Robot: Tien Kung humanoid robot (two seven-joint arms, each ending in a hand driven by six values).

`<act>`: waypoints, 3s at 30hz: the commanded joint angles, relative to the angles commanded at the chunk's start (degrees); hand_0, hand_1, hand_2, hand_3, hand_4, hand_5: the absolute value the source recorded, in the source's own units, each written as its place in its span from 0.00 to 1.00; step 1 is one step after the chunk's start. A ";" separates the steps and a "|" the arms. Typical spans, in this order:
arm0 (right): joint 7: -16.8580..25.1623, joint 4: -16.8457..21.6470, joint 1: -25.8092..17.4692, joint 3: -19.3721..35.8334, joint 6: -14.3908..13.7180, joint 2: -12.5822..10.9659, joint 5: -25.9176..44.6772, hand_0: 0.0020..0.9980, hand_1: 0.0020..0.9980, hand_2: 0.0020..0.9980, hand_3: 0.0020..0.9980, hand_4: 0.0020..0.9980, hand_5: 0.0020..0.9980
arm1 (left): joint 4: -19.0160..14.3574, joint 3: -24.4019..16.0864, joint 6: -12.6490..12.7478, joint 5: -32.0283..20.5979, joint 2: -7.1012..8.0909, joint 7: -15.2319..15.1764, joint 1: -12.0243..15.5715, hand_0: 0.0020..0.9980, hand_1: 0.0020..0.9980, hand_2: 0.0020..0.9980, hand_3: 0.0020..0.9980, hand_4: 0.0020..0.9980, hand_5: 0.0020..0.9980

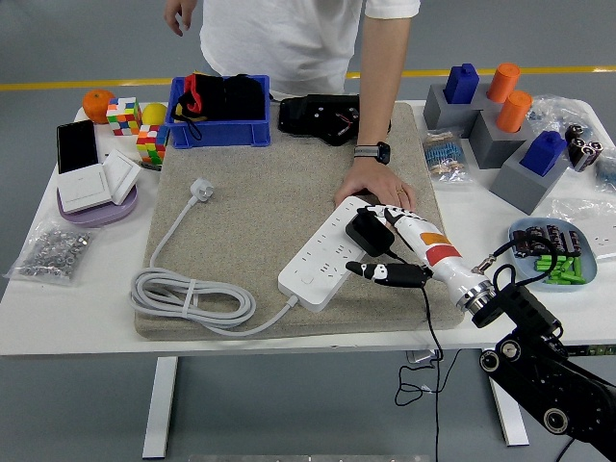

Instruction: Press the white button,pick up the black plug,place it near the board,insert it into the board

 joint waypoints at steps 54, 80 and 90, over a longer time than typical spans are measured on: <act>0.28 -5.48 4.78 -1.89 0.31 2.79 0.34 0.96 0.93 0.88 0.85 1.00 0.70 | 0.00 0.10 -0.02 -0.08 0.08 -0.01 -0.10 0.69 0.68 0.66 0.69 0.56 0.20; -3.81 9.15 -8.28 17.42 3.54 -3.40 -1.52 0.91 0.85 0.82 0.79 1.00 0.69 | 0.00 -0.13 0.13 -0.02 0.22 -0.09 -0.53 0.69 0.68 0.66 0.69 0.56 0.21; -5.17 11.24 -14.17 27.23 6.81 -2.13 -2.31 0.80 0.72 0.67 0.68 0.94 0.42 | 0.00 0.88 0.11 -0.60 0.54 -0.16 -1.80 0.69 0.68 0.66 0.69 0.56 0.20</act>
